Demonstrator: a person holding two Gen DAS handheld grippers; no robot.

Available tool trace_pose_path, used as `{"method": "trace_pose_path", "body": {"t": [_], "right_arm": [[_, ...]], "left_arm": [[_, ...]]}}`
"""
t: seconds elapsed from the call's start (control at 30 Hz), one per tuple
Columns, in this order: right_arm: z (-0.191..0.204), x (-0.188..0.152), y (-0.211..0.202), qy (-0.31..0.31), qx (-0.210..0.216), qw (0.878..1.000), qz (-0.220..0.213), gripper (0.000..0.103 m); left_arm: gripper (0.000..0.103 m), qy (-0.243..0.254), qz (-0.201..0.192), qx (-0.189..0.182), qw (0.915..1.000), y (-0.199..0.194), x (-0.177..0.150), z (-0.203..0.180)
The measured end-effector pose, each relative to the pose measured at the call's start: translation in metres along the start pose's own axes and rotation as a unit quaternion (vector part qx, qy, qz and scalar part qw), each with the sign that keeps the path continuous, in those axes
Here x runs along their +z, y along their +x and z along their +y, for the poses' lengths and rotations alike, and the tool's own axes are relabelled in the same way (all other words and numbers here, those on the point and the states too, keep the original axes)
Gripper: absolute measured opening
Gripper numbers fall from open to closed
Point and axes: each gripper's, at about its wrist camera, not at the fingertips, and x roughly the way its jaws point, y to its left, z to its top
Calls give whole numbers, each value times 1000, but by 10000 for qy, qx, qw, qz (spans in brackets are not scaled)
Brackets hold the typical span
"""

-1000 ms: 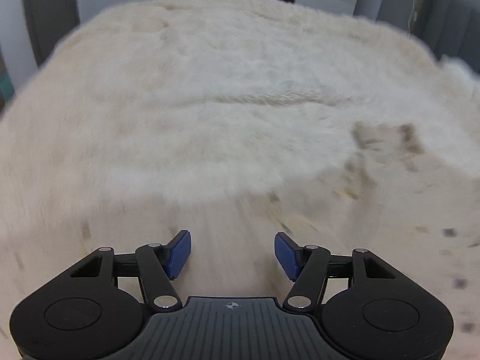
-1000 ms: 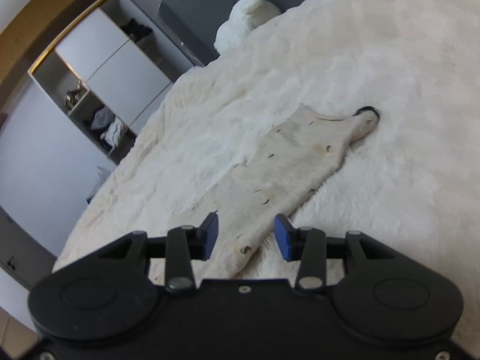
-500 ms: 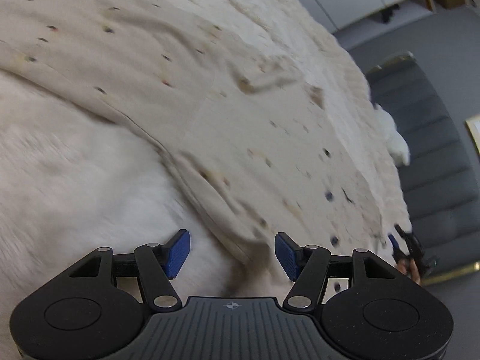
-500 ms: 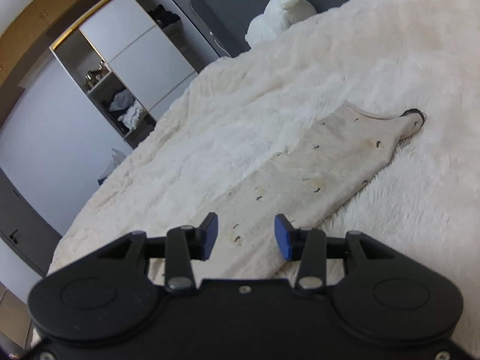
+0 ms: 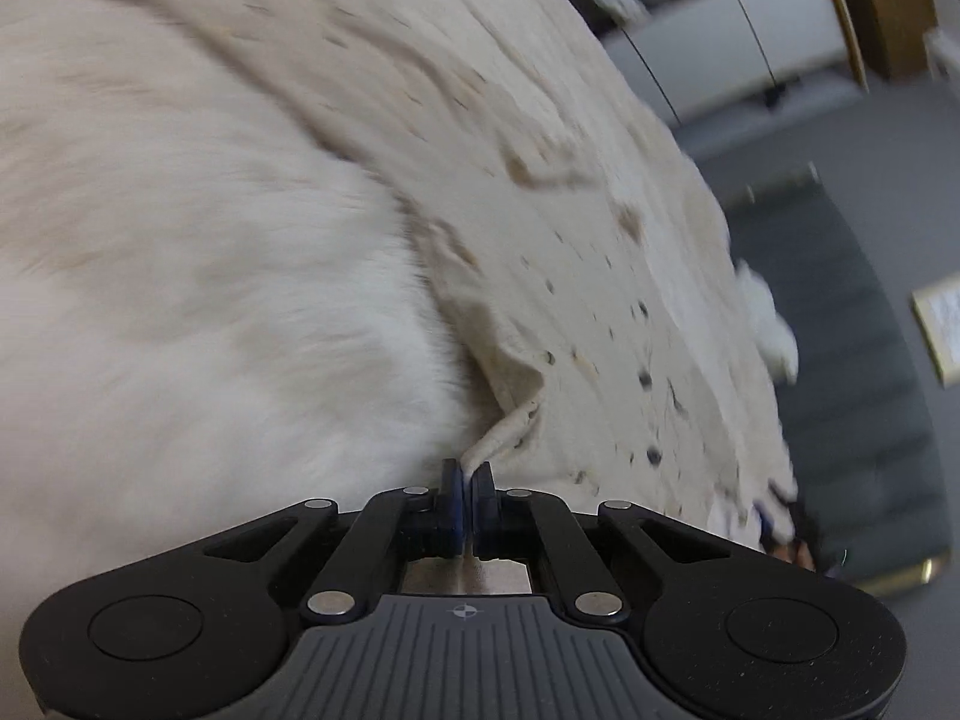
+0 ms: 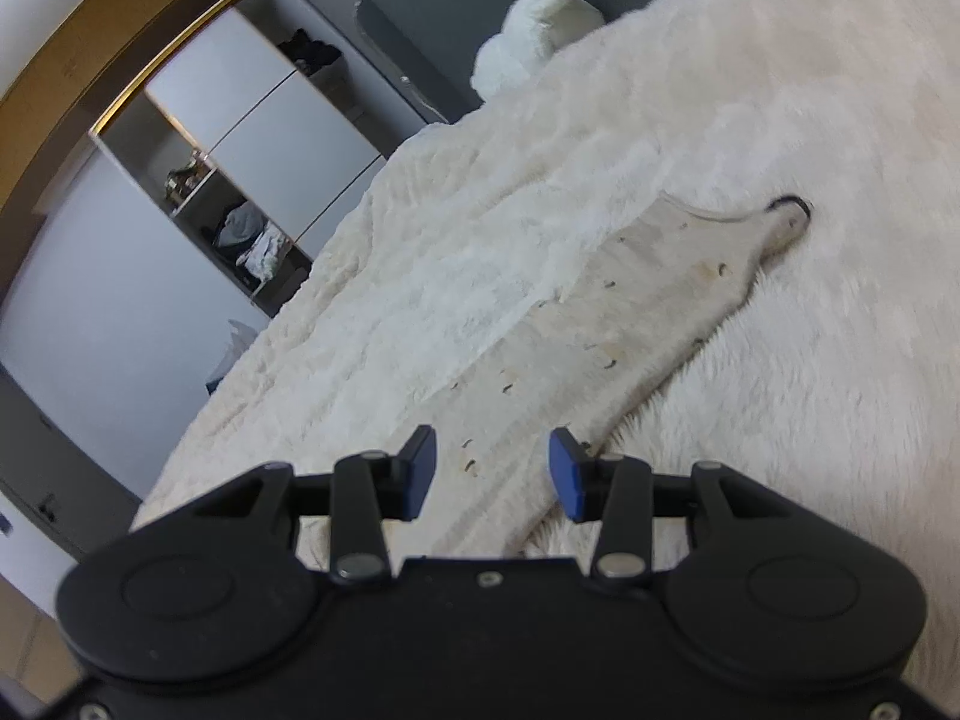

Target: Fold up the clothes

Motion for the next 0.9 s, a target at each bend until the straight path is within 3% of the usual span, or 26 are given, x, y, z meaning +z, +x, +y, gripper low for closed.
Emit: {"method": "trace_pose_path", "body": {"t": [0.17,0.27,0.3,0.43,0.5,0.53,0.6,0.73,0.9], "right_arm": [[-4,-2,-3,315,98,9995,15,41],[-1,-5,-5,289,109,9995,-22,41],[0,-6,-6,253,93,9996,-24,41],[2,-9,-7,170,58,9998,-20,41],[2,-10,-8,173,76,9998,-10,41],[2,-10,-9,164,66,9998,-25,41],[2,-11,-10,170,45,9998,-39,41],[2,-11,-13,135,-1,9999,-95,41],[3,-11,-14,65,-33,9999,-111,41]], "left_arm": [[3,-383,-291,540,9974,-28,-31,13],[24,-65,-197,473,9987,-37,-32,9],[37,119,-107,413,9990,-40,-32,7],[42,316,169,304,9989,-45,-36,7],[38,268,215,241,9991,-46,-40,10],[22,277,295,241,9989,-44,-43,10],[2,332,543,234,9977,-41,-50,10],[1,253,829,129,9961,-48,-61,14],[4,384,687,289,9965,-67,-60,11]]}}
